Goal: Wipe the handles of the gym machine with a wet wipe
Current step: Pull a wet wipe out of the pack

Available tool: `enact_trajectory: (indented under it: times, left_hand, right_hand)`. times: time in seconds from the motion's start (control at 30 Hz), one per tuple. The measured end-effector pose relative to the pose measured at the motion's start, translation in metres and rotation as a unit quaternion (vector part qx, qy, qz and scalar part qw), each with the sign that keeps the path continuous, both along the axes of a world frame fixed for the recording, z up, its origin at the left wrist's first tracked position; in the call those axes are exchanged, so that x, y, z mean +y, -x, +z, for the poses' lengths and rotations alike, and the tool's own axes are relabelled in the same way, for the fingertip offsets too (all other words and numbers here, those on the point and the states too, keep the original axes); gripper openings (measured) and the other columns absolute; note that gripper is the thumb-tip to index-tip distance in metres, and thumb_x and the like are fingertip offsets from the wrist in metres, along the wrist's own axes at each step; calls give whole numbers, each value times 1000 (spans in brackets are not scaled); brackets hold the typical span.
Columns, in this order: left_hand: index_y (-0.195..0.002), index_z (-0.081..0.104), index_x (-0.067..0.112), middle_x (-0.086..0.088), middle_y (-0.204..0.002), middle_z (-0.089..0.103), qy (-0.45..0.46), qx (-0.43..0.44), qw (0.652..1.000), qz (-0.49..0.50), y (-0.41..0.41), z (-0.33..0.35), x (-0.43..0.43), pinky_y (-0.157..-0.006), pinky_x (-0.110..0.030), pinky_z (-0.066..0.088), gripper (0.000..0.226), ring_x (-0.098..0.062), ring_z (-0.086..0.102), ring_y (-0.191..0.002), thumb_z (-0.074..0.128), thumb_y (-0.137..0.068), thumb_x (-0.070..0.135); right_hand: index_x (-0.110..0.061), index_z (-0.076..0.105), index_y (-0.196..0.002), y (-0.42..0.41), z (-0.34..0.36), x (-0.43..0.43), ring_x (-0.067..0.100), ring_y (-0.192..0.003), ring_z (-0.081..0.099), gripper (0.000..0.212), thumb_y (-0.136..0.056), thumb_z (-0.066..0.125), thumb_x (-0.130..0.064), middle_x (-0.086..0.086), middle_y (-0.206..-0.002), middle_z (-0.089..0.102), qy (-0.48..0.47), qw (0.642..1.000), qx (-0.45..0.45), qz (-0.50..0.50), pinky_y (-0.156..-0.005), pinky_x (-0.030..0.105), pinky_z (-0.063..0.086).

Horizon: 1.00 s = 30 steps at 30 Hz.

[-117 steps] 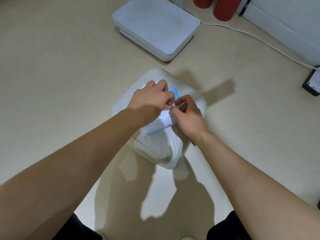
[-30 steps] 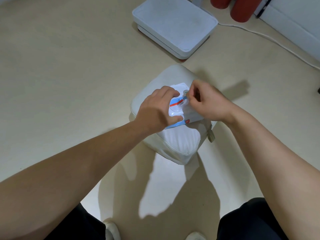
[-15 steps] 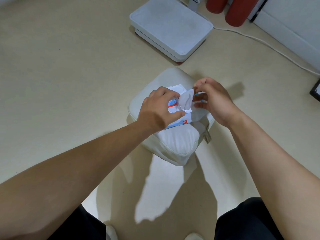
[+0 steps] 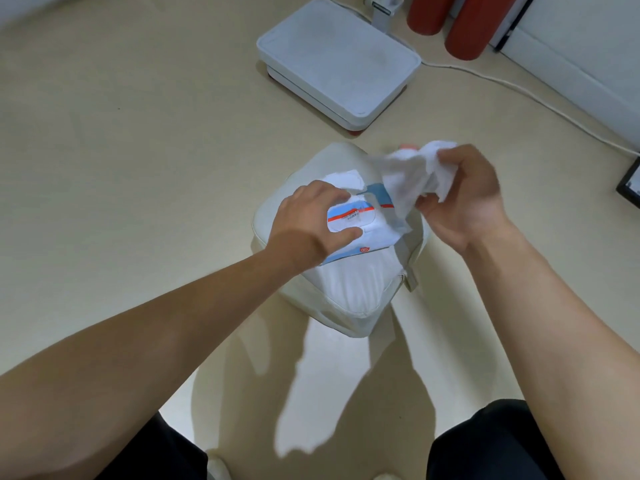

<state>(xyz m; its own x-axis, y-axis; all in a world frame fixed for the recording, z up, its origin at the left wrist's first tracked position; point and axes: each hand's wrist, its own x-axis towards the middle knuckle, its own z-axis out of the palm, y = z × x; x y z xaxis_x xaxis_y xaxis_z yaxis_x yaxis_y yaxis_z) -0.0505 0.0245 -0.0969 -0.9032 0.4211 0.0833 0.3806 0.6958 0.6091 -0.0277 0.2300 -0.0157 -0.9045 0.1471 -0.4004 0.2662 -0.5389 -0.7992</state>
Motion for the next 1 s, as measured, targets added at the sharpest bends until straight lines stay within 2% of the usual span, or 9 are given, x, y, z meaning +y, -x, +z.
enact_trajectory:
  times: [0.13,0.23,0.4,0.5,0.6,0.67,0.8,0.93,1.0]
  left_hand:
    - [-99,71,16,-1,-109,69,-4,174,983,-61,1,-3,-6,-88,-39,45,29,-26,63,-102,72,-78,37]
    - [-105,75,17,-7,-116,69,27,234,963,-129,-2,-12,-7,-90,-41,44,26,-31,64,-105,69,-84,31]
    - [-115,73,25,-11,-122,64,53,185,975,-114,-10,-14,-4,-91,-45,45,33,-34,58,-114,65,-84,34]
    - [-114,74,28,-11,-126,61,34,146,982,-113,-8,-11,-10,-95,-40,43,33,-33,53,-117,62,-86,38]
    - [-109,74,24,-1,-123,57,-57,55,997,-18,-4,2,-12,-97,-16,34,28,-25,49,-116,61,-85,31]
    - [-117,66,22,3,-120,54,-111,-43,986,116,4,9,-11,-93,-8,31,38,-18,49,-112,61,-80,31]
    - [-140,45,15,1,-116,66,-226,-263,909,230,14,25,-3,-97,-34,50,62,-18,63,-108,64,-83,32]
    - [-125,51,28,8,-91,68,-292,-181,925,160,-2,46,9,-86,-29,50,43,-12,64,-94,55,-83,33]
    - [-108,60,34,8,-85,69,-229,-152,959,72,-9,41,10,-83,-36,50,26,-14,62,-88,52,-84,34]
  right_hand:
    - [-14,56,-72,-10,-14,7,18,-51,48,22,-84,40,-7,5,-62,54,-32,998,-27,55,-56,26,41]
    - [-12,62,-89,-14,-11,14,17,-44,31,26,-68,45,-13,7,-61,49,-182,968,-67,160,-44,21,31]
    - [-37,72,-104,-20,-7,-2,12,-52,47,43,-76,49,-13,-5,-61,54,-430,827,-61,357,-49,24,37]
    - [-53,63,-114,-20,-9,-5,9,-69,67,50,-79,49,-21,-6,-89,74,-482,785,-64,384,-65,28,57]
    - [-56,57,-124,-24,-10,-4,2,-77,65,57,-87,49,-13,-23,-106,68,-503,760,-55,407,-70,18,48]
    - [-56,56,-127,-26,-13,-1,2,-69,61,61,-89,47,-9,-33,-88,64,-493,764,-69,411,-62,16,45]
    - [-51,63,-122,-27,-22,5,9,-47,41,62,-89,43,-3,-17,-56,55,-405,821,-112,387,-46,23,31]
    - [-27,76,-112,-29,-23,9,16,-50,37,48,-90,41,-1,6,-64,53,-314,886,-133,315,-42,21,29]
    - [-10,77,-99,-28,-22,12,21,-54,38,34,-89,45,-4,12,-66,50,-291,911,-125,265,-38,19,28]
